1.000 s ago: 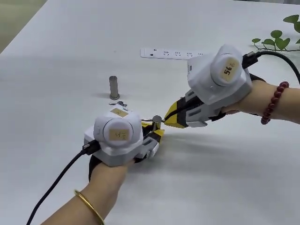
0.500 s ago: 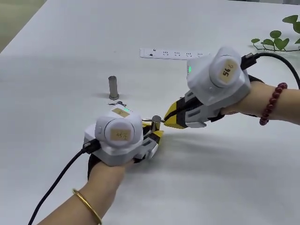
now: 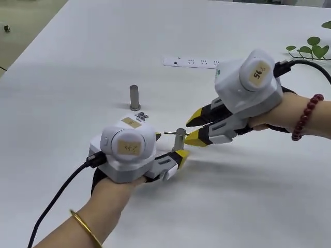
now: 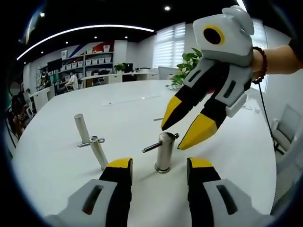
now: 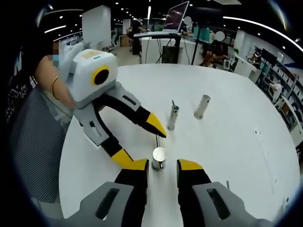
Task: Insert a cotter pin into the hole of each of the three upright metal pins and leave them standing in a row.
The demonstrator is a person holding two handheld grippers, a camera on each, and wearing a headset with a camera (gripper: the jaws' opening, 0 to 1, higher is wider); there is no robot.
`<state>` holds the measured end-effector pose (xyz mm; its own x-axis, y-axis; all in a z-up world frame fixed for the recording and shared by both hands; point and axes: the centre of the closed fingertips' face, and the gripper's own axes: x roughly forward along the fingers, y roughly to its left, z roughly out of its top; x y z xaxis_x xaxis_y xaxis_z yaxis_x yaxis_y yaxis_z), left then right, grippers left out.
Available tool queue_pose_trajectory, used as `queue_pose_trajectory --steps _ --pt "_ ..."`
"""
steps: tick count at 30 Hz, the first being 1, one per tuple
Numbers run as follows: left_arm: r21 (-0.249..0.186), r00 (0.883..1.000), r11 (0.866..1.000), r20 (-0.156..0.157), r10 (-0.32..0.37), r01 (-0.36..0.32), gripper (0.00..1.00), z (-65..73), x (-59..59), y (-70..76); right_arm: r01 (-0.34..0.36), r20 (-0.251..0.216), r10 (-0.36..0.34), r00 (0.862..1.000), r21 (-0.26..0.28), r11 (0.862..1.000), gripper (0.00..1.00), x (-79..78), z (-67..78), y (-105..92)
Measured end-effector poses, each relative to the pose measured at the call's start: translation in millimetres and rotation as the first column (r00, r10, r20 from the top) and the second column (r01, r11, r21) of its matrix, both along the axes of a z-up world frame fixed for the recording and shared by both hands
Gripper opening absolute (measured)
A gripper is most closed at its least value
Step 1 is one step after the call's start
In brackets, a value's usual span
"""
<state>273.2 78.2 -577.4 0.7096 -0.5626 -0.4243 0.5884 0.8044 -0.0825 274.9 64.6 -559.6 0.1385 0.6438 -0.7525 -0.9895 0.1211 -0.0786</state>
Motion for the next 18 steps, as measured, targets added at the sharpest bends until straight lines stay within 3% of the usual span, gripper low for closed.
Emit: queue_pose_trajectory --steps 4,18 --pt "0.0 1.0 1.0 0.012 -0.003 0.003 0.51 6.8 -3.4 4.1 0.019 -0.026 -0.019 0.999 0.021 1.0 0.2 -1.3 -1.4 5.9" --pt "-0.053 1.0 0.998 -0.006 0.027 -0.027 0.69 22.6 -10.1 20.9 0.009 -0.043 -0.009 0.999 0.012 1.0 0.15 2.4 -17.0 12.8"
